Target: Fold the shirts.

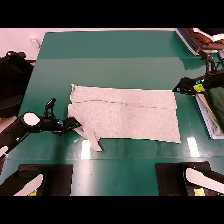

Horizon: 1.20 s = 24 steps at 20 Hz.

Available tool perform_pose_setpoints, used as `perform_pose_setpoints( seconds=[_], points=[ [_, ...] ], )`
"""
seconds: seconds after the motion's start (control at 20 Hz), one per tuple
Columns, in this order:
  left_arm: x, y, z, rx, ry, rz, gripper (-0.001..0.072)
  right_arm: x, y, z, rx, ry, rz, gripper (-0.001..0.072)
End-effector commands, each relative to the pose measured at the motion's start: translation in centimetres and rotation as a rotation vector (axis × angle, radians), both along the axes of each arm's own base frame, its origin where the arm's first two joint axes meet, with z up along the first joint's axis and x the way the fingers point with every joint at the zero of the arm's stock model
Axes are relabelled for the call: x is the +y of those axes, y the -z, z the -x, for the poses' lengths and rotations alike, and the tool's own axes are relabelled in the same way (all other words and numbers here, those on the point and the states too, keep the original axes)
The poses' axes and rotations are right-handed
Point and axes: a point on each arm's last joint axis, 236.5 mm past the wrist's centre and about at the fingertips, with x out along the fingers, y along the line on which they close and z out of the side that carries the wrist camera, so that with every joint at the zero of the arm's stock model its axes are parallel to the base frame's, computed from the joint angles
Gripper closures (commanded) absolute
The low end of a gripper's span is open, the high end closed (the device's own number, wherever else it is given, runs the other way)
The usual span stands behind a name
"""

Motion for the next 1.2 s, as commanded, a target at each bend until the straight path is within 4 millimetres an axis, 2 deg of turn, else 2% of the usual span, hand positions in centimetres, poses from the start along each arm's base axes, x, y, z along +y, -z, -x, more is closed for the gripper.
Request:
perform_pose_setpoints(
  seconds=[0.0,0.05,0.1,0.2,0.3,0.45,0.5,0.55,0.6,0.7,0.85,1.0,1.1,1.15],
  points=[
    [-0.2,0.0,-0.2,-0.006,-0.002,0.009,0.0487,0.2,-0.1,0.0,-0.002,0.001,-0.007,0.0387],
    [-0.2,0.0,-0.2,-0.005,-0.004,0.012,0.0613,0.2,-0.1,0.0,-0.001,0.0,-0.008,0.0387],
    [-0.2,-0.1,-0.2,-0.005,-0.004,0.012,0.0683,0.2,-0.1,0.1,0.005,-0.002,-0.008,0.0387],
    [-0.4,-0.7,0.1,0.005,0.029,0.009,0.0686,-0.4,0.2,0.9,0.039,0.003,-0.012,0.0387],
    [-0.1,-2.2,0.4,-0.008,0.126,-0.036,0.0686,-2.5,1.6,3.0,0.115,0.038,0.005,0.0387],
    [1.5,-4.9,0.2,-0.051,0.216,-0.137,0.0686,-7.5,6.5,9.9,0.298,0.16,0.078,0.0376],
    [1.5,-5.8,0.0,-0.072,0.229,-0.14,0.0685,-8.2,8.2,12.6,0.371,0.213,0.05,0.0282],
    [1.2,-6.5,-0.3,-0.092,0.237,-0.135,0.0686,-8.4,9.8,14.9,0.437,0.265,0.005,0.0243],
    [1.2,-6.8,-0.6,-0.101,0.233,-0.131,0.0685,-8.3,11.4,17.0,0.501,0.313,-0.039,0.0243],
    [1.2,-6.8,-0.8,-0.106,0.23,-0.132,0.0685,-7.0,13.6,19.7,0.576,0.341,-0.128,0.0243],
    [1.2,-6.7,-0.7,-0.103,0.231,-0.132,0.0685,-3.9,15.0,19.7,0.596,0.362,-0.278,0.0248],
    [1.2,-6.7,-0.6,-0.101,0.233,-0.132,0.0685,-1.9,15.9,18.4,0.585,0.328,-0.314,0.0286],
    [1.1,-6.6,-0.1,-0.083,0.245,-0.131,0.0685,-1.1,16.1,17.7,0.561,0.282,-0.282,0.0481],
    [1.1,-6.4,0.8,-0.055,0.279,-0.133,0.0685,-0.7,15.9,17.7,0.545,0.246,-0.264,0.0586]
  ],
)
